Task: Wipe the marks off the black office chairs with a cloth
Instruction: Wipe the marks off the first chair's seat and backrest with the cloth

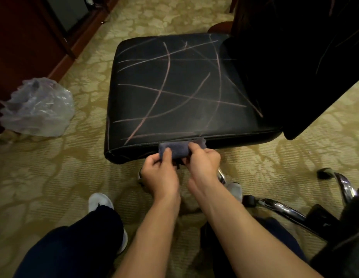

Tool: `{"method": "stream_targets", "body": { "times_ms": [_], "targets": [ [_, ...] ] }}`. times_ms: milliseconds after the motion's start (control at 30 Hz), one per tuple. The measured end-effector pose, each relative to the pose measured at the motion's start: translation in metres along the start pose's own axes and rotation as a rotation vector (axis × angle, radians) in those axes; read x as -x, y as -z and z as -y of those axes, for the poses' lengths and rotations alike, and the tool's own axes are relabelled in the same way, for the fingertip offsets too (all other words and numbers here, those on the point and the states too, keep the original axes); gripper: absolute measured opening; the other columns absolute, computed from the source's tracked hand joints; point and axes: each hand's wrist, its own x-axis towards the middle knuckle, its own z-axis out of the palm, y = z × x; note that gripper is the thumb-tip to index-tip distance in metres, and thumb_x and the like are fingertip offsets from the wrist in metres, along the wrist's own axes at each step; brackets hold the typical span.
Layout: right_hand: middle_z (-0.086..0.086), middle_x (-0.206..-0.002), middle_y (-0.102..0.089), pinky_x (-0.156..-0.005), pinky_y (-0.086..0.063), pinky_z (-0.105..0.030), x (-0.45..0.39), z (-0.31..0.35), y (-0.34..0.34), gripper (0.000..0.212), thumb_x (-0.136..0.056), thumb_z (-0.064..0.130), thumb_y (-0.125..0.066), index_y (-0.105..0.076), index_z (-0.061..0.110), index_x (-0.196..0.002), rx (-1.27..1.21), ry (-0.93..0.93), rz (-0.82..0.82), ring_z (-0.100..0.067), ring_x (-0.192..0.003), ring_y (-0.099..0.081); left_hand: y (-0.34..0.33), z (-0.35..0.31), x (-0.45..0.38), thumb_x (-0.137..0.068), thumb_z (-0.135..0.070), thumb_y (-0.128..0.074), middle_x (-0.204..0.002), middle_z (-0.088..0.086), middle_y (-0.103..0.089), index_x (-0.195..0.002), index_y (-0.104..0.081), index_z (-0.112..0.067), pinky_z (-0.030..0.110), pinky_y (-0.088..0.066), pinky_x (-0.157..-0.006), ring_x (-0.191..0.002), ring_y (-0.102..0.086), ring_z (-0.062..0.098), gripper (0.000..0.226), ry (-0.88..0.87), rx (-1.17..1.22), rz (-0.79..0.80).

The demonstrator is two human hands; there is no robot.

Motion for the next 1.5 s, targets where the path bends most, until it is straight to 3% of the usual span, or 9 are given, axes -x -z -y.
{"method": "stream_targets", "body": {
  "times_ms": [267,400,533,600,667,767,1000,1267,1500],
  "targets": [
    [-0.010,-0.069,-0.061,-0.060,-0.051,-0.035,-0.008,0.027,0.013,0.019,-0.085,-0.003,-0.064,-0.055,0.005,-0.070,-0.137,-0.029,-0.066,-0.022,-0.066,-0.061,-0.021,0.004,0.004,-0.088,-0.015,-0.073,-0.070,0.000,-0.069,-0.077,-0.063,-0.015,0.037,-0.057,-0.078,-0.072,-0.066,0.017,0.014,0.041,-0.039,0.074],
    [-0.012,-0.067,-0.061,-0.063,-0.052,-0.038,-0.021,0.048,0.034,0.024,-0.084,-0.007,-0.063,-0.054,0.004,-0.064,-0.198,-0.005,-0.162,-0.024,-0.064,-0.062,-0.045,0.018,0.020,-0.080,-0.032,-0.075,-0.073,0.002,-0.073,-0.073,-0.064,-0.021,0.043,-0.060,-0.081,-0.076,-0.071,0.021,0.017,-0.002,-0.180,0.188],
    [-0.011,-0.067,-0.062,-0.067,-0.055,-0.042,-0.021,0.048,0.031,0.022,-0.083,-0.009,-0.061,-0.053,0.004,-0.066,-0.267,0.056,-0.209,-0.025,-0.064,-0.063,-0.044,0.020,0.020,-0.086,-0.025,-0.074,-0.077,0.003,-0.073,-0.077,-0.064,-0.021,0.042,-0.060,-0.085,-0.080,-0.071,0.018,0.014,0.068,-0.170,0.310],
    [-0.012,-0.074,-0.064,-0.075,-0.057,-0.047,-0.015,0.040,0.023,0.017,-0.084,-0.005,-0.061,-0.055,0.005,-0.072,-0.255,0.071,-0.214,-0.028,-0.072,-0.066,-0.038,0.013,0.019,-0.091,-0.017,-0.070,-0.081,0.004,-0.072,-0.082,-0.065,-0.018,0.033,-0.060,-0.077,-0.081,-0.071,0.018,0.011,0.103,-0.096,0.283],
    [-0.018,-0.087,-0.067,-0.070,-0.056,-0.042,-0.007,0.025,0.012,0.004,-0.086,0.000,-0.063,-0.059,-0.001,-0.088,-0.202,0.061,-0.167,-0.029,-0.078,-0.066,-0.024,0.003,0.013,-0.093,-0.015,-0.068,-0.086,0.007,-0.072,-0.088,-0.065,-0.014,0.027,-0.058,-0.069,-0.084,-0.072,0.019,0.006,0.127,-0.009,0.190],
    [-0.021,-0.097,-0.064,-0.058,-0.050,-0.028,0.009,-0.004,-0.011,0.032,-0.087,0.005,-0.065,-0.055,-0.011,-0.113,-0.140,0.034,-0.098,-0.024,-0.079,-0.060,0.009,-0.008,-0.003,-0.095,-0.016,-0.064,-0.094,0.007,-0.070,-0.096,-0.064,-0.013,0.026,-0.058,-0.073,-0.088,-0.071,0.017,0.003,0.101,0.010,0.085],
    [-0.014,-0.090,-0.063,-0.065,-0.057,-0.026,0.031,-0.025,-0.030,0.014,-0.092,0.004,-0.063,-0.049,0.006,-0.092,-0.128,-0.001,0.041,-0.018,-0.079,-0.065,0.040,-0.023,-0.032,-0.097,-0.016,-0.061,-0.091,-0.003,-0.067,-0.099,-0.063,-0.017,0.024,-0.055,-0.076,-0.083,-0.065,0.004,0.003,0.020,-0.044,0.050],
    [-0.009,-0.075,-0.060,-0.057,-0.053,-0.027,-0.001,0.023,0.010,0.015,-0.088,-0.002,-0.063,-0.053,0.004,-0.079,-0.183,-0.037,-0.109,-0.019,-0.070,-0.062,-0.012,0.002,-0.003,-0.094,-0.011,-0.065,-0.079,0.003,-0.071,-0.082,-0.064,-0.018,0.025,-0.055,-0.073,-0.075,-0.068,0.011,0.014,0.060,-0.039,0.171],
    [-0.013,-0.094,-0.069,-0.045,-0.050,-0.019,-0.015,0.046,0.033,0.006,-0.088,0.002,-0.064,-0.061,0.007,-0.087,-0.179,-0.052,-0.124,-0.021,-0.082,-0.068,-0.032,0.009,0.025,-0.094,-0.016,-0.067,-0.091,0.005,-0.074,-0.097,-0.069,-0.013,0.018,-0.057,-0.070,-0.081,-0.071,0.007,0.005,0.108,-0.023,0.203]
  ]
}}
